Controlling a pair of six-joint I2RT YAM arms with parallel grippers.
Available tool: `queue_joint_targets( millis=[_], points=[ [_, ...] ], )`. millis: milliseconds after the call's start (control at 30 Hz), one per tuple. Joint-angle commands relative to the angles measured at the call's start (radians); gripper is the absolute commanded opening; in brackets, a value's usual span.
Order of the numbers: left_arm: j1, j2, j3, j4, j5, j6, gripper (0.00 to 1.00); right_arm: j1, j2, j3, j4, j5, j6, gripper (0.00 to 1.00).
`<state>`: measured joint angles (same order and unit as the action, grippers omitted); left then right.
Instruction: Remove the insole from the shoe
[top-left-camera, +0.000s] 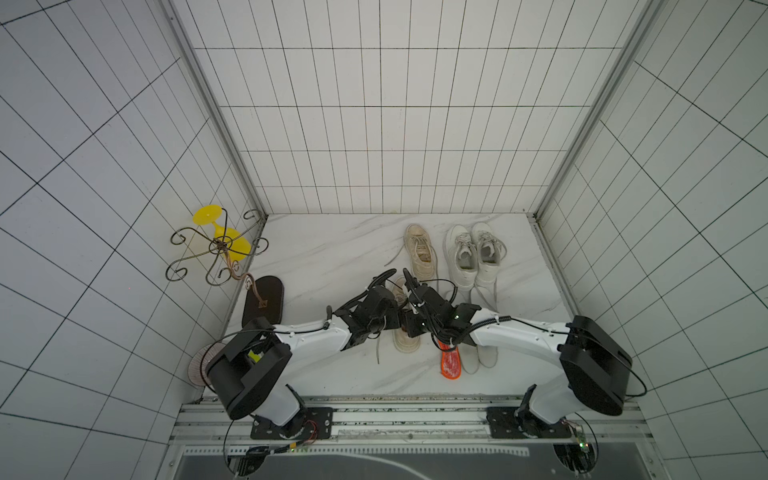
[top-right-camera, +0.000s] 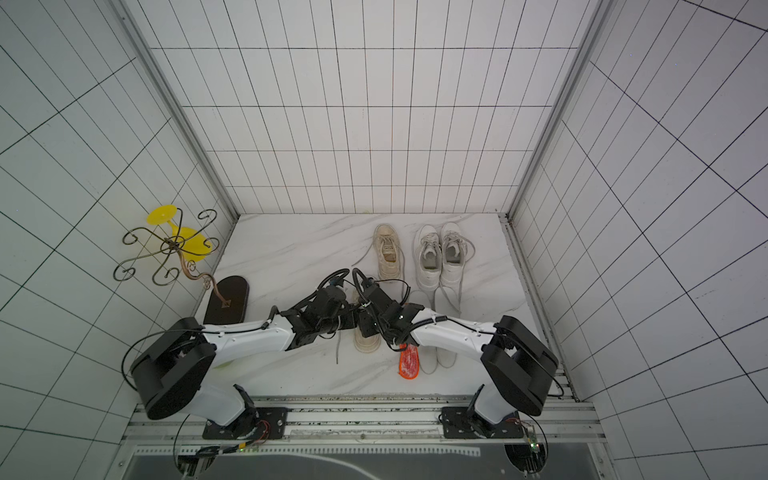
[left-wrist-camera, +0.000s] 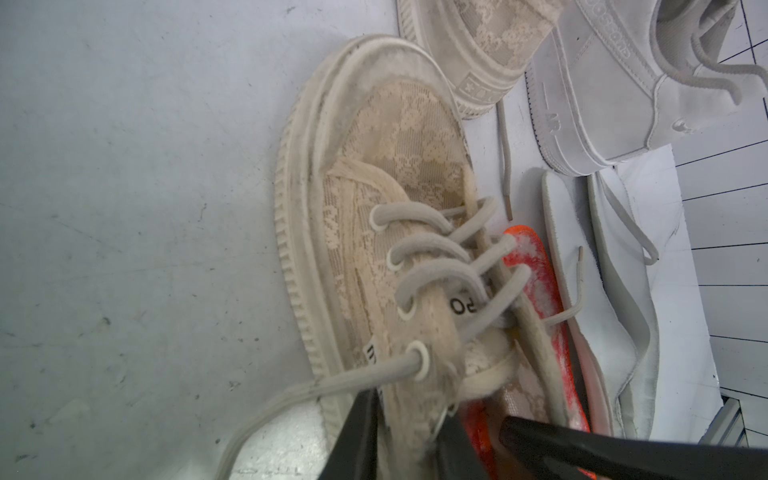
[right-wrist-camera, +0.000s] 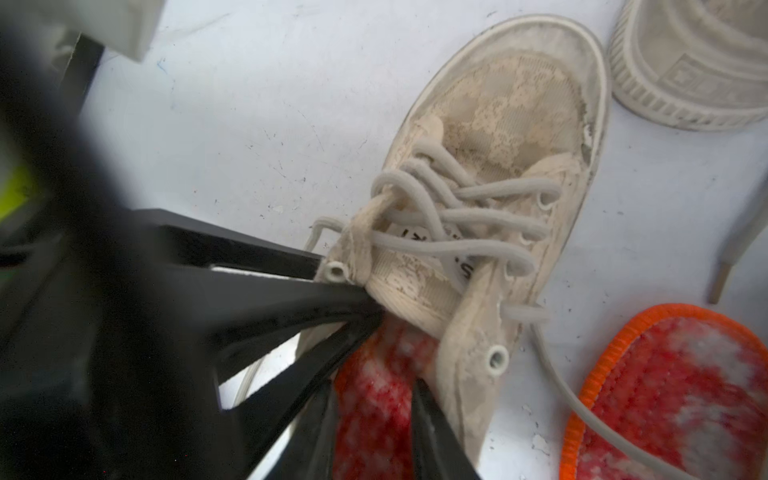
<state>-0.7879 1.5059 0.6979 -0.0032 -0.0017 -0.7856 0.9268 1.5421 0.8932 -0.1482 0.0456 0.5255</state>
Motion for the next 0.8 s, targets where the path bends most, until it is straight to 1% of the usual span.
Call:
queue_joint_targets(
  millis=[0, 200, 333, 467, 567, 767],
  points=[
    [-0.002, -0.001, -0.012, 0.073, 0.019, -0.021, 0.19, -0.009, 0.025, 0.075, -0.086, 0.025, 0.032, 0.37],
    [-0.001, 0.002, -0.021, 0.073, 0.007, -0.027, 0.09, -0.016, 0.066, 0.089, -0.194, 0.145, 0.047, 0.45],
    [-0.001, -0.001, -0.031, 0.075, 0.002, -0.030, 0.03, -0.019, 0.081, 0.097, -0.249, 0.239, 0.050, 0.48],
    [-0.001, -0.011, -0.043, 0.087, -0.002, -0.037, 0.00, -0.022, 0.119, 0.114, -0.278, 0.271, 0.047, 0.49],
    [-0.001, -0.024, -0.055, 0.103, 0.000, -0.043, 0.00, -0.028, 0.164, 0.120, -0.280, 0.256, 0.038, 0.50],
    [-0.007, -0.035, -0.078, 0.149, 0.019, -0.053, 0.00, -0.034, 0.251, 0.136, -0.249, 0.139, 0.018, 0.50]
  ],
)
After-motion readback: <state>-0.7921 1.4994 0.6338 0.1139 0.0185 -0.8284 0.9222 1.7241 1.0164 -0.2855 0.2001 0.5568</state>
